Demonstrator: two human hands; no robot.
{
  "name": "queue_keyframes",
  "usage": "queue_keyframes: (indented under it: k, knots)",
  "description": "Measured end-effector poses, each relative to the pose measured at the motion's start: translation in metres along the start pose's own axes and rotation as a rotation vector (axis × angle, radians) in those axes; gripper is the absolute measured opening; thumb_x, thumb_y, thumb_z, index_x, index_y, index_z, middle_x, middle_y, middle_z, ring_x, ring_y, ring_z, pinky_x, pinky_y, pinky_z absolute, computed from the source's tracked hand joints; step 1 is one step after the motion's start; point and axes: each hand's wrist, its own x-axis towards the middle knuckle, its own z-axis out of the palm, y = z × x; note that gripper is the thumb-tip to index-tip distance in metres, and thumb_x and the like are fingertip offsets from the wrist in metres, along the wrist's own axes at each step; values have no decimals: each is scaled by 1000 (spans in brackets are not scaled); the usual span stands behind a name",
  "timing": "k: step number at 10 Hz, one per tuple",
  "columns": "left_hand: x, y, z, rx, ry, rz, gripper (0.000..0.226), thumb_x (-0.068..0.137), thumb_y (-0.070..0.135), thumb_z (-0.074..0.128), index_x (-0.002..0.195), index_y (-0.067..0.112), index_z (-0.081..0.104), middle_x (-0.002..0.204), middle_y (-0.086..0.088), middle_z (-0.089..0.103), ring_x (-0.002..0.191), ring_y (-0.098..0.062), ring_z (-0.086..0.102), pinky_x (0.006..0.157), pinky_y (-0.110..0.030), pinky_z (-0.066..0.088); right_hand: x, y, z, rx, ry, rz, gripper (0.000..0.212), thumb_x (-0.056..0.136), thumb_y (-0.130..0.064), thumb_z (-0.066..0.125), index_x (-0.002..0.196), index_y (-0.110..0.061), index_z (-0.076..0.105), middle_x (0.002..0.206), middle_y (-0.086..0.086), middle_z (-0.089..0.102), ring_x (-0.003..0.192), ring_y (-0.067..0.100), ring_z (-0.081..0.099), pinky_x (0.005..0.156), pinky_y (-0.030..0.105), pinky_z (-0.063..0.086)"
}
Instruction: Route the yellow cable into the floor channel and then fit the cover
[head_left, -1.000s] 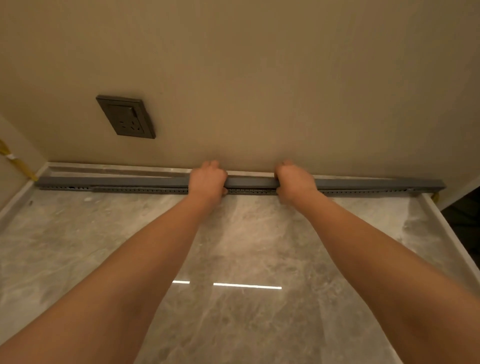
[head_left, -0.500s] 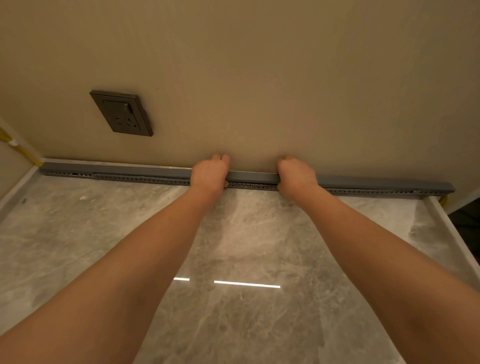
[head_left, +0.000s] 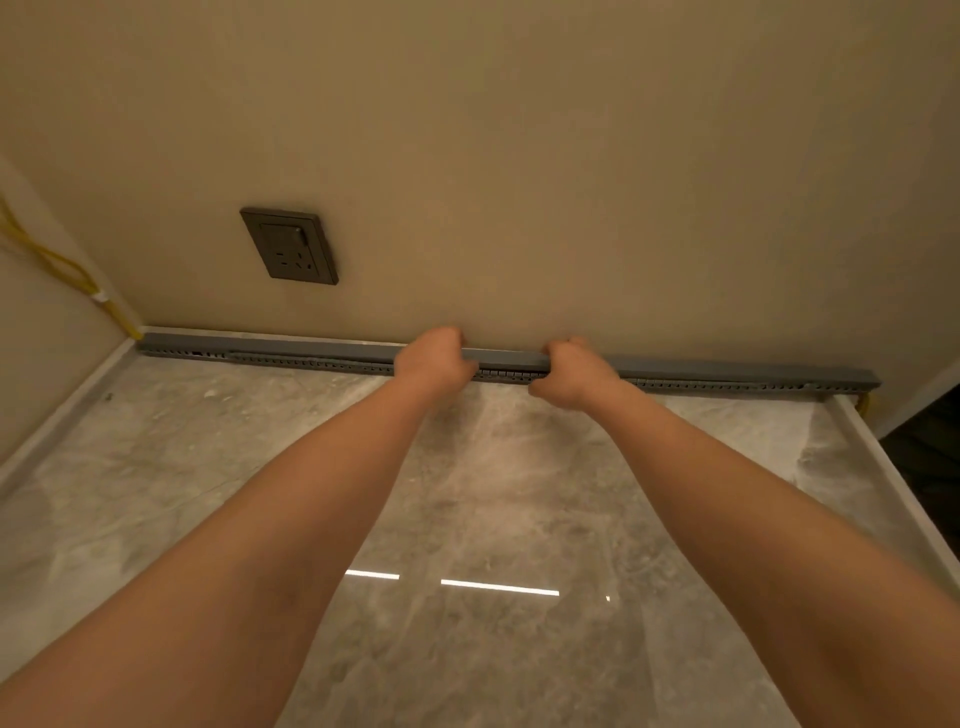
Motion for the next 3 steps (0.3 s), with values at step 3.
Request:
queue_keyframes:
  k: [3]
  knots:
    - [-32,9,-33,-375,24,-68,42,89,30,58,127,15,51,121,-10,62,108,-30,61,95,-41,50,-50,-25,-27,227,49,-9,57,84,-28,66,134,-4,51,131,14,58,115,30,58,93,34,48]
